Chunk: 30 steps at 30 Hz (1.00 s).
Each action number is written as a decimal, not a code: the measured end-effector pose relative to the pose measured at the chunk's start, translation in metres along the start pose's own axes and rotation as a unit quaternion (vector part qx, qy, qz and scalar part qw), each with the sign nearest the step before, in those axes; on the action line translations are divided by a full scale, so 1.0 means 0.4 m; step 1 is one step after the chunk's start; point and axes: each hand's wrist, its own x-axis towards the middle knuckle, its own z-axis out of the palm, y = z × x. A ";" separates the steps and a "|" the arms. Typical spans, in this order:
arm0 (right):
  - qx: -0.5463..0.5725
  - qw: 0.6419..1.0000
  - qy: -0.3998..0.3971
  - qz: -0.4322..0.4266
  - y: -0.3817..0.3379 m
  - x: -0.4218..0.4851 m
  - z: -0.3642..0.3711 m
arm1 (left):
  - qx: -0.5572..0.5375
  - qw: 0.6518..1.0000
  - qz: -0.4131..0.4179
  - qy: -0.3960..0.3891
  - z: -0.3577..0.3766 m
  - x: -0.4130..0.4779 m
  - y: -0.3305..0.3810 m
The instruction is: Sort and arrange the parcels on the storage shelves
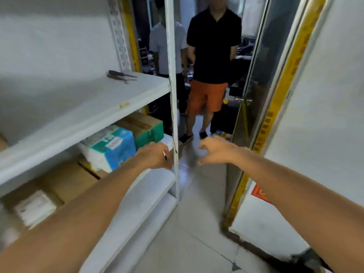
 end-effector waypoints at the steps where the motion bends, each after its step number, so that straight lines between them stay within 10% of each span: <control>1: 0.007 1.000 -0.002 -0.024 -0.045 0.039 -0.002 | -0.016 0.999 -0.027 0.007 -0.010 -0.017 -0.053; 20: -0.021 0.933 -0.125 -0.336 -0.487 0.313 0.159 | -0.124 0.901 -0.398 0.119 0.094 -0.417 -0.393; 30: -0.047 0.940 -0.130 -0.314 -0.624 0.287 0.322 | -0.131 0.866 -0.469 0.113 0.197 -0.586 -0.521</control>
